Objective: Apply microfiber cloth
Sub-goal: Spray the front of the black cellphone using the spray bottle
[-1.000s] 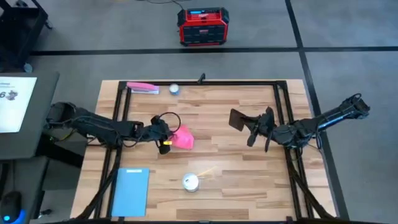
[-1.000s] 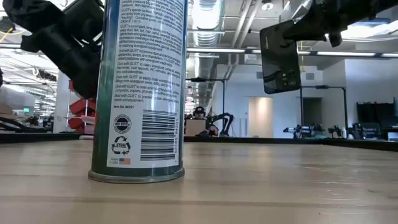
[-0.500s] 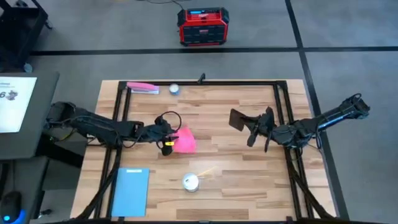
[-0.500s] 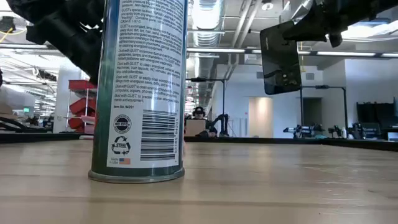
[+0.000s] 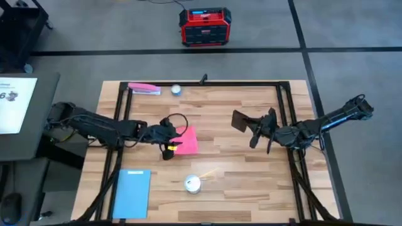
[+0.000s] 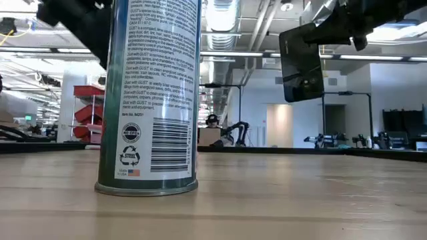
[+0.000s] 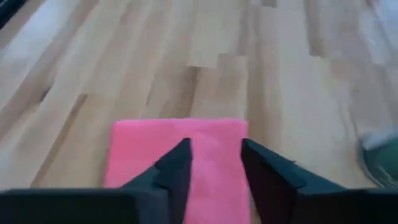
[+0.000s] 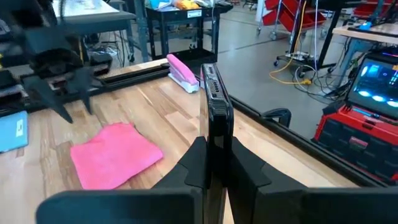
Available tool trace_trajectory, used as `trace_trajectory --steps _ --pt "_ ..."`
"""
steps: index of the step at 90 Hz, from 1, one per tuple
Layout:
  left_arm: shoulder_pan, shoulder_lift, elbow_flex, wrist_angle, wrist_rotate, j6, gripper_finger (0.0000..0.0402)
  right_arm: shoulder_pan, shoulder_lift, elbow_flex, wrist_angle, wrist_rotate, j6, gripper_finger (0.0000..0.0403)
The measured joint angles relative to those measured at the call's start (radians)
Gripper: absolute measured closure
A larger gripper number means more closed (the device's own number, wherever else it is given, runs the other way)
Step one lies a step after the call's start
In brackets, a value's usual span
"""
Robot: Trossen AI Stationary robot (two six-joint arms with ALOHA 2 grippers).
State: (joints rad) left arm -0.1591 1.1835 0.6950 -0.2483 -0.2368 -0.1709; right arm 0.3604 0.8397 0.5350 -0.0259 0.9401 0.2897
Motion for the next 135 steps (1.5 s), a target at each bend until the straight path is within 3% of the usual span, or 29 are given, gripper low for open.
trace_trajectory --steps 7,20,37,54,89,135 --pt "-0.035 0.000 0.044 -0.085 0.030 0.000 0.0383 0.000 0.000 0.000 -0.003 0.000 0.000 0.0385" --pt "-0.111 0.000 0.063 -0.142 0.086 -0.077 0.0399 0.000 0.000 0.000 -0.004 0.000 0.000 0.0385" --pt "-0.216 0.026 0.056 -0.121 0.133 -0.245 0.0401 0.000 0.000 0.000 -0.005 0.000 0.005 0.0385" --pt "-0.288 0.123 0.056 0.019 0.131 -0.317 0.0402 0.000 0.000 0.000 -0.004 0.000 0.007 0.0385" --pt "-0.301 0.257 0.056 0.258 0.180 -0.383 0.0402 0.000 0.000 0.000 -0.004 -0.002 0.009 0.0385" --pt "-0.350 0.258 0.056 0.403 0.205 -0.481 0.0402 0.000 0.000 0.000 -0.004 -0.017 0.009 0.0385"
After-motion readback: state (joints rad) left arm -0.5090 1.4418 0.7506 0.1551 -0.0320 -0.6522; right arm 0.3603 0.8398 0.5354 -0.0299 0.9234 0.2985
